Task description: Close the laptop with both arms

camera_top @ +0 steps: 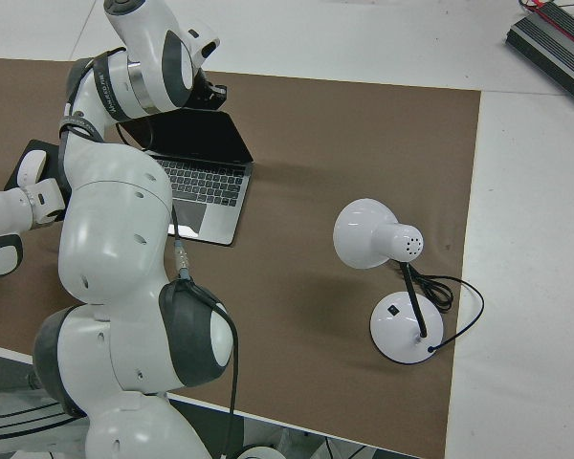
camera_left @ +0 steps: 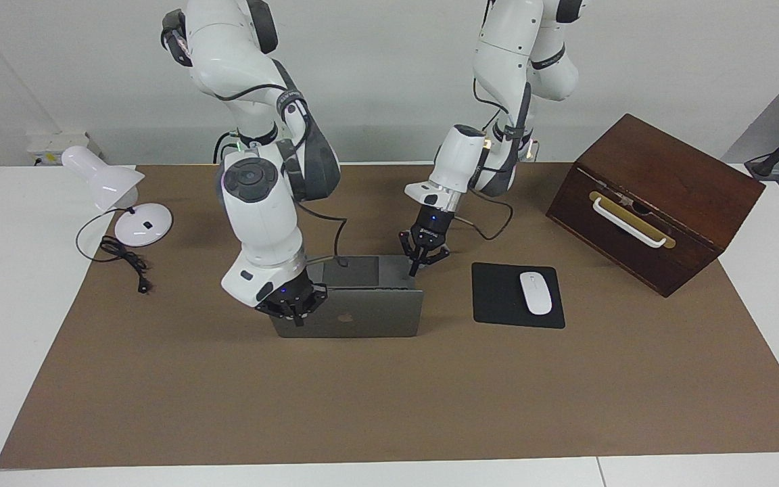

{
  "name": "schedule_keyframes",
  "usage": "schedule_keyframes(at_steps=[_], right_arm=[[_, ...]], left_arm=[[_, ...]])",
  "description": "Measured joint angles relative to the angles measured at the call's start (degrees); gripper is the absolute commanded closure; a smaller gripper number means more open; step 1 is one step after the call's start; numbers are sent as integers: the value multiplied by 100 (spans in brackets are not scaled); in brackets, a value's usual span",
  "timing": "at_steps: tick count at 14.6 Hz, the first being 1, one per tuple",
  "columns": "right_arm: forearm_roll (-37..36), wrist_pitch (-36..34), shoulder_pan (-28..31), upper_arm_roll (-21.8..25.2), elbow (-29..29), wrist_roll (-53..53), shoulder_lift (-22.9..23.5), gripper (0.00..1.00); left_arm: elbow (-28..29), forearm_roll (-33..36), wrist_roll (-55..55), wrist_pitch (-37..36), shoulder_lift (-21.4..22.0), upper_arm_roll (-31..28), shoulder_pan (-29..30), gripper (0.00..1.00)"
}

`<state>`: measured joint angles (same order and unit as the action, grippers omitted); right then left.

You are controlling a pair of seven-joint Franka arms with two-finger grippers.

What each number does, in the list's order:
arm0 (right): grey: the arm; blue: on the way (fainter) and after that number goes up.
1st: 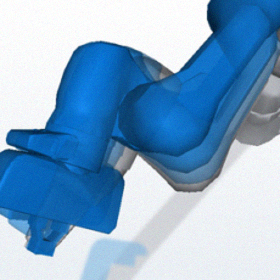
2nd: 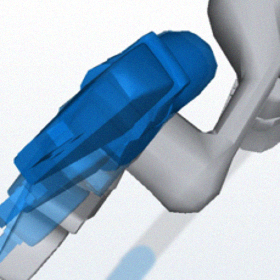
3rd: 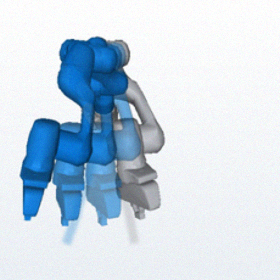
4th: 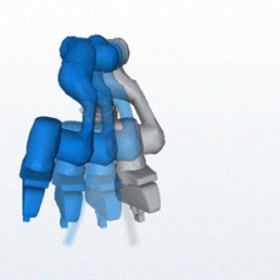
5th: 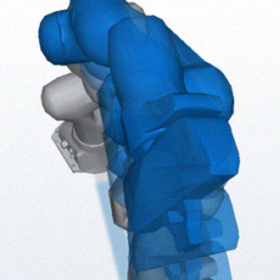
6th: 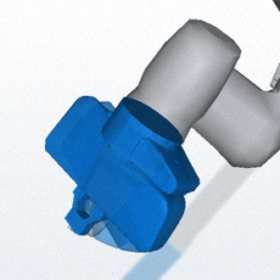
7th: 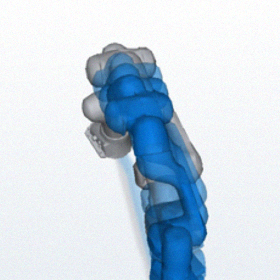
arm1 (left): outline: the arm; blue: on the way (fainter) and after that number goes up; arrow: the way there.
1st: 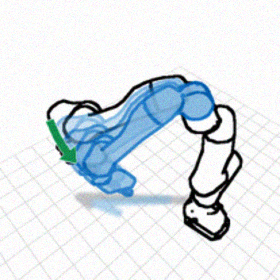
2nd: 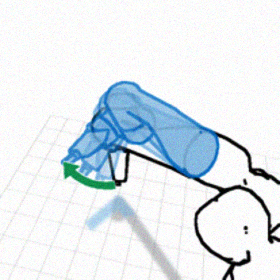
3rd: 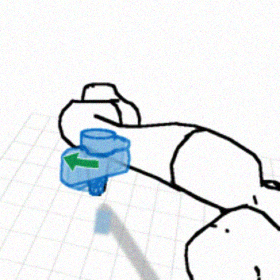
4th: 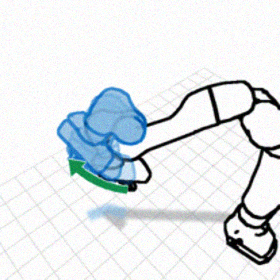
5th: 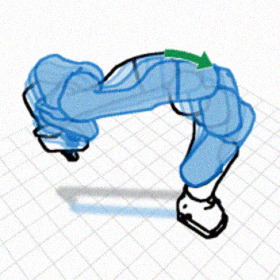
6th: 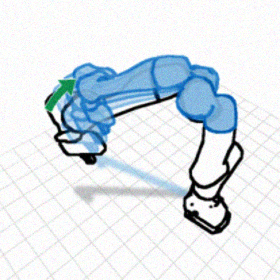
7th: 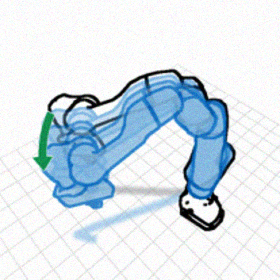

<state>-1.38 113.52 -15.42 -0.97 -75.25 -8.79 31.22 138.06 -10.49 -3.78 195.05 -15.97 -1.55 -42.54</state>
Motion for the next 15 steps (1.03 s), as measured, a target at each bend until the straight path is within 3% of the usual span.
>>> schedule_keyframes(at_steps=[10,15], right_arm=[[204,13,22,1,-167,0,-78,100],[522,-450,35,2,-184,0,-126,100]], left_arm=[[267,0,0,275,-19,2,-252,100],[269,0,8,320,-36,0,-303,100]])
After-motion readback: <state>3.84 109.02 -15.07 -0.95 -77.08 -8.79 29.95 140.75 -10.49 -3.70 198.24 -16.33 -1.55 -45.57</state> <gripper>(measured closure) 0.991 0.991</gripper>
